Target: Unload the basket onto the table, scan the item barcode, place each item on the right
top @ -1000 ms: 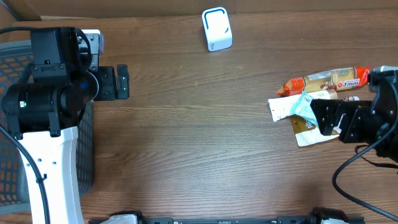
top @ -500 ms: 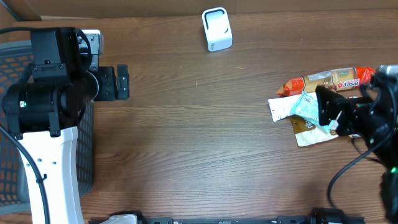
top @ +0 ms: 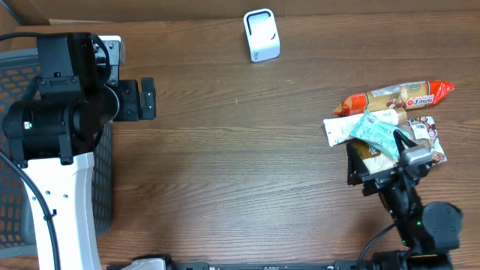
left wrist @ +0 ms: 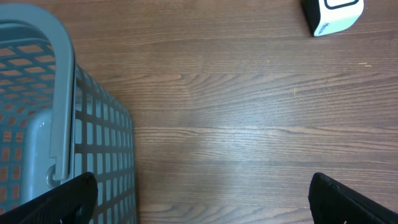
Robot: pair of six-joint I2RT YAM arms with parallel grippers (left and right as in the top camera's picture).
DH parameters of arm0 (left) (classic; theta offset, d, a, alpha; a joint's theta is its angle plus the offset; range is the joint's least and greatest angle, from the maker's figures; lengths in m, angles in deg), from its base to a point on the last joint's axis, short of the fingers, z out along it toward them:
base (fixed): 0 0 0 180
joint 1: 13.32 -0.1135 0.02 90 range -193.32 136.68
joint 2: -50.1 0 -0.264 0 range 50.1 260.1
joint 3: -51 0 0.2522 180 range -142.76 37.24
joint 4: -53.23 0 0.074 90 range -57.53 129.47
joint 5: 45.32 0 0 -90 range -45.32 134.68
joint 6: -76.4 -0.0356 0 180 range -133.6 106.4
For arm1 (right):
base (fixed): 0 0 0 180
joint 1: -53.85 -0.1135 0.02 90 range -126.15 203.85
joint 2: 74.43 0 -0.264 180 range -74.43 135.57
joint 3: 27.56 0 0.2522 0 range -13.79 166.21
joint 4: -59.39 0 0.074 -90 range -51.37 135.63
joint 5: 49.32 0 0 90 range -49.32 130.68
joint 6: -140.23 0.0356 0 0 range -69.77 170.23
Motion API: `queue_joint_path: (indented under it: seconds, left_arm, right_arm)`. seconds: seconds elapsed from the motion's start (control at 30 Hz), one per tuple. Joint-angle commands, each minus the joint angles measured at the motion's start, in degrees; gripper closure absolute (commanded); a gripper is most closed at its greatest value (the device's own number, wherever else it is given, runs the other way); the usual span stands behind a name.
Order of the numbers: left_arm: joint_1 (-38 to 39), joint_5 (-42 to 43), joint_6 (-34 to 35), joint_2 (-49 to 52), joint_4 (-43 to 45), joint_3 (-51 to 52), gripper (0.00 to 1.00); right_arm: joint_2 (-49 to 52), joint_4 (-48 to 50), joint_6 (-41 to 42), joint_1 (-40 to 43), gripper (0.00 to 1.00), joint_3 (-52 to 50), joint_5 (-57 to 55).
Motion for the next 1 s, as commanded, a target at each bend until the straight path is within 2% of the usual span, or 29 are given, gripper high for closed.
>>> queue_joint_path:
  seconds: [0.0,0.37,0.6,0.97]
  left_arm:
    - [-0.24,-0.33,-1.07,0.22,0.22,-0.39,0.01]
    - [-0.24,-0.33,-1.07,0.2,0.2,-0.39,0.0]
    - [-0.24,-0.33,-1.07,0.2,0.22,-0.39,0.0]
    - [-0.24,-0.33,-1.07,0.22,0.22,-0.39,0.01]
  right_arm:
    - [-4.63,3.04,-0.11,-2.03,0.0,-6.51,-7.45]
    - [-14.75,8.41,-0.09,-2.14,0.0,-18.36,-10.21]
    - [-15.74,2.27,-0.07,-2.16,0.0,-18.32,-10.16]
    - [-15.69,1.97,1.66,-2.14,0.0,-18.32,-9.7]
